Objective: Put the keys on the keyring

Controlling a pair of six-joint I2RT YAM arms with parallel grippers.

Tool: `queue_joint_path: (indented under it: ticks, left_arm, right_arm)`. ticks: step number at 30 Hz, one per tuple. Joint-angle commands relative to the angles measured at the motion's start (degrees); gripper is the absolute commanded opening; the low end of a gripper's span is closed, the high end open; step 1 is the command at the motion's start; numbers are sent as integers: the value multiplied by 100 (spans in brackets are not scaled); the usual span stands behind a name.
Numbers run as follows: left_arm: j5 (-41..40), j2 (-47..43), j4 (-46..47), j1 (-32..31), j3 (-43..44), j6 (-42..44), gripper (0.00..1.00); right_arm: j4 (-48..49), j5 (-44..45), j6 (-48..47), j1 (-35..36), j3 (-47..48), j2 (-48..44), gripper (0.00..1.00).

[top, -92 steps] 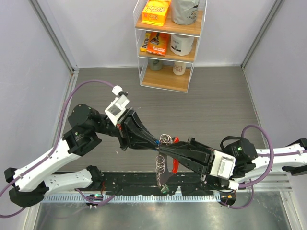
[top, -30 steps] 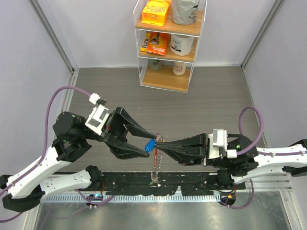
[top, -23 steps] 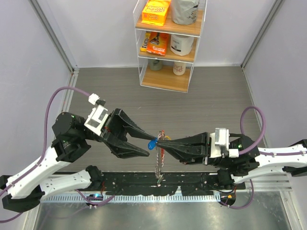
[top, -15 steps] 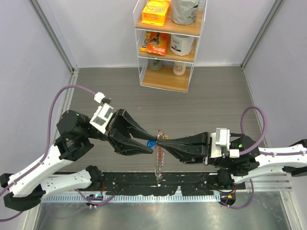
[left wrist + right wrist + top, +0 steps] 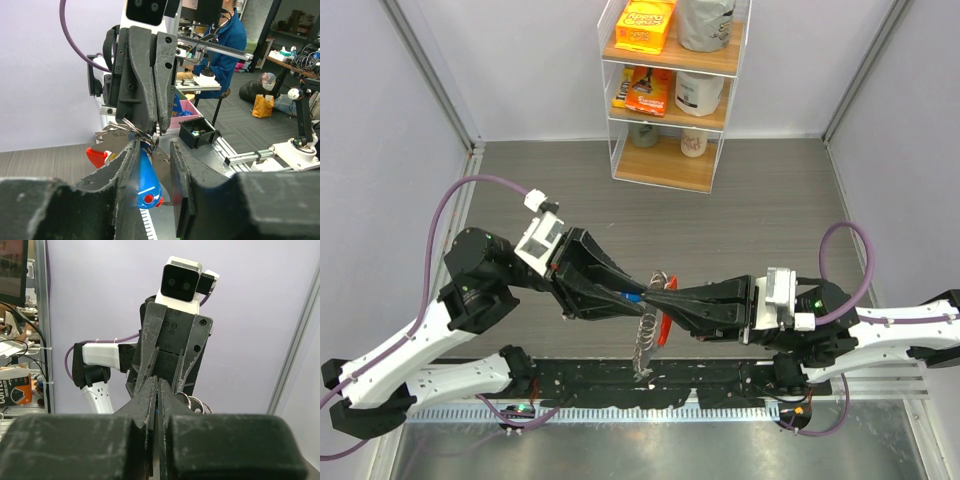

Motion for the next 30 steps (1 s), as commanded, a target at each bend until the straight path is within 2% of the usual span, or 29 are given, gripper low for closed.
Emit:
queue_joint_path:
  ticks: [1, 12, 15, 22, 30]
  left_arm:
    - [63, 23, 123, -38, 143, -47, 33]
    - [72, 207, -97, -38, 319, -12, 15]
    - [-51, 260, -351, -38, 450, 102, 0]
    - [-420, 181, -598, -38, 477, 287, 0]
    - [-455, 111, -791, -38, 495, 445, 0]
  right_arm:
    - [398, 33, -51, -6, 305, 4, 6]
    - [231, 59, -130, -6, 375, 83, 6]
    - [169, 77, -174, 2, 384, 110, 5]
    - [-147, 59, -227, -6, 437, 75, 5]
    - [-630, -3, -122, 2, 393, -197, 6]
